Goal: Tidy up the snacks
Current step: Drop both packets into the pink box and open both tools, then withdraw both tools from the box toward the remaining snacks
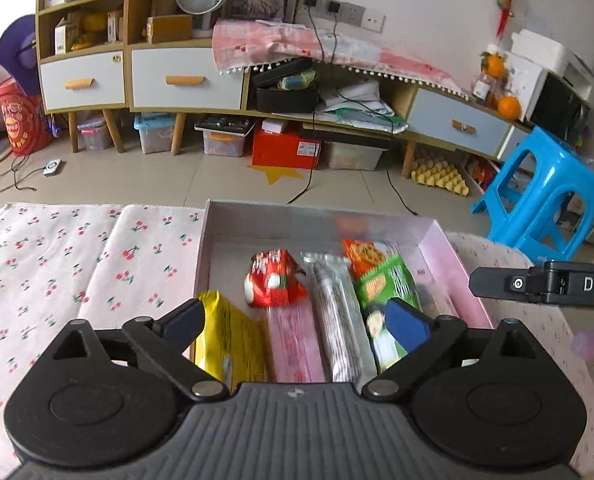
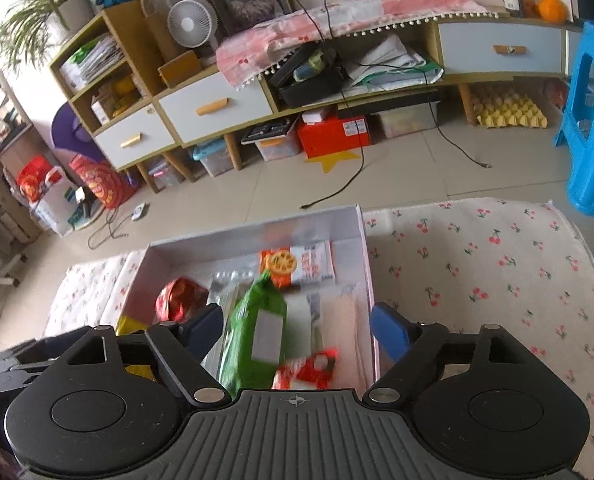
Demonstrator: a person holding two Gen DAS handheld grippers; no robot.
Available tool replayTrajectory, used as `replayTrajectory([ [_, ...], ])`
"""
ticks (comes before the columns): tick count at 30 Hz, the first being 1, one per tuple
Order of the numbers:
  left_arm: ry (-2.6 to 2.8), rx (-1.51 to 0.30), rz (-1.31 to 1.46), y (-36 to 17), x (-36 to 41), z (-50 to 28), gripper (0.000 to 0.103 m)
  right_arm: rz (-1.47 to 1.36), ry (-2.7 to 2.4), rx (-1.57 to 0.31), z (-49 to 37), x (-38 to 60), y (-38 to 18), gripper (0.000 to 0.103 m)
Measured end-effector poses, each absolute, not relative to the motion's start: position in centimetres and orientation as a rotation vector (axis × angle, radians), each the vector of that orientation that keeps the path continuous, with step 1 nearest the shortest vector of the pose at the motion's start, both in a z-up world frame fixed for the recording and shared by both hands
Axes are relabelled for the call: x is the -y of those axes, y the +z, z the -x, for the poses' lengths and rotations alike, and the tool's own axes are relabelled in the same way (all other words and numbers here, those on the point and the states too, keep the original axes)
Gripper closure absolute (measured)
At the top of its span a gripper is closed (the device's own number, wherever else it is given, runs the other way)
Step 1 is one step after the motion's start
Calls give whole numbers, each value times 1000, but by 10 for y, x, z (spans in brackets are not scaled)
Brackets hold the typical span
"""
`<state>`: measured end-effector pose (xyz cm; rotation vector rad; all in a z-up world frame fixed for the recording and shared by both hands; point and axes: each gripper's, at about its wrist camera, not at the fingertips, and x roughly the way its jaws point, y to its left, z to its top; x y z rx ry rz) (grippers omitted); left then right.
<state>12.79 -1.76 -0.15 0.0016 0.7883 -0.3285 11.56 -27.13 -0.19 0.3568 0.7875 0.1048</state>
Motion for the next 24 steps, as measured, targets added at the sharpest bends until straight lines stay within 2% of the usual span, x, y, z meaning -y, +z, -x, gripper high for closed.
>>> replayTrajectory([
  [5,-322,-805,-48,-3,16,-114,6,-289,109,-801,-91,260,1,17],
  [9,-320,-809,-54,-5,11,-99,3,-225,120,-798,-70,252,0,11],
  [24,-274,-802,-95,-22,-12,-42,1,-178,100,-760,-3,255,-22,8],
])
